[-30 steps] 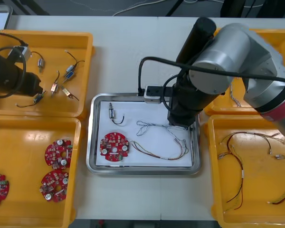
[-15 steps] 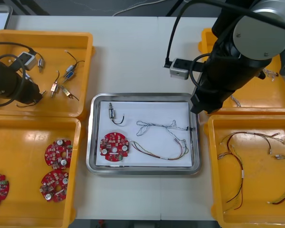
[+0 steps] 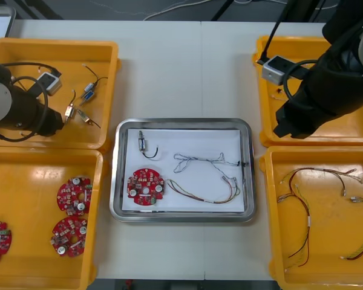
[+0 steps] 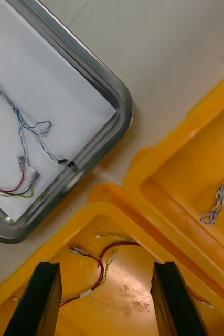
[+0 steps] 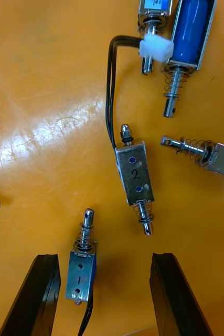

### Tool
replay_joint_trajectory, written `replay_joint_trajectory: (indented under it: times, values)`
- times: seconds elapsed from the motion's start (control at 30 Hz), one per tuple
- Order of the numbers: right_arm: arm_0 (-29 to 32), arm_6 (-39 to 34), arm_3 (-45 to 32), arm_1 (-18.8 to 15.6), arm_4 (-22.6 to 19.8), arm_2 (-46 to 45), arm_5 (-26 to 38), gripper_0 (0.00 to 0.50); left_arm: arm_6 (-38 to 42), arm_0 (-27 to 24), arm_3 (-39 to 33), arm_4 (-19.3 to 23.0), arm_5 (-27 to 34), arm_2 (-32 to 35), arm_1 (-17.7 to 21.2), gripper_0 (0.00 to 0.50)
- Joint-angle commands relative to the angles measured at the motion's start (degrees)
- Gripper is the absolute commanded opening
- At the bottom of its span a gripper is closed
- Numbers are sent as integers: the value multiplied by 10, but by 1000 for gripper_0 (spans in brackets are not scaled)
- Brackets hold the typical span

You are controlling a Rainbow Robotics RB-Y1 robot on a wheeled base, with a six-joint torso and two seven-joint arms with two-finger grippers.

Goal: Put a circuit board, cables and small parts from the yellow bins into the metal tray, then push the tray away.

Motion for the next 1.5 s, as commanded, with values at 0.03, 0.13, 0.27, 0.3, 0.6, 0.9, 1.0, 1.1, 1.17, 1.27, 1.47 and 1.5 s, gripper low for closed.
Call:
replay_joint_trajectory:
  times: [0.03, 0.13, 0.27, 0.3, 0.6, 0.9, 1.0, 1.1, 1.17, 1.27, 1.47, 1.5]
  values:
    - [42, -66, -42, -45, -5, -46, 2, 500, -40, -11, 7, -1, 12, -4, 26, 500]
    - [67, -96, -57, -58, -5, -65, 2, 500, -40, -24, 17, 4, 28, -4, 26, 500]
    - [107, -130, -79, -68, -9, -106, 2, 500, -38, -37, 27, 11, 39, -4, 29, 500]
    - [113, -133, -82, -68, -9, -113, 2, 500, -37, -39, 29, 13, 41, -4, 30, 500]
    - [198, -153, -99, -68, -16, -216, 2, 500, -36, -72, 60, 33, 59, -4, 39, 500]
    - [261, -234, -111, -77, 0, -262, 2, 500, -42, -87, 93, 36, 63, -4, 38, 500]
    - [280, -263, -123, -86, 12, -262, 2, 500, -43, -94, 103, 35, 62, -17, 38, 500]
    - [289, -274, -125, -93, 13, -263, 2, 500, -40, -95, 104, 34, 58, -24, 38, 500]
    - [295, -276, -125, -95, 13, -266, 2, 500, -39, -95, 104, 34, 58, -25, 38, 500]
    - [304, -276, -126, -96, 13, -276, 2, 500, -39, -95, 104, 35, 58, -27, 37, 500]
    - [318, -272, -125, -96, 8, -288, 2, 500, -39, -95, 104, 34, 58, -27, 28, 500]
    - [318, -270, -125, -96, 7, -288, 2, 500, -39, -95, 104, 33, 59, -27, 27, 500]
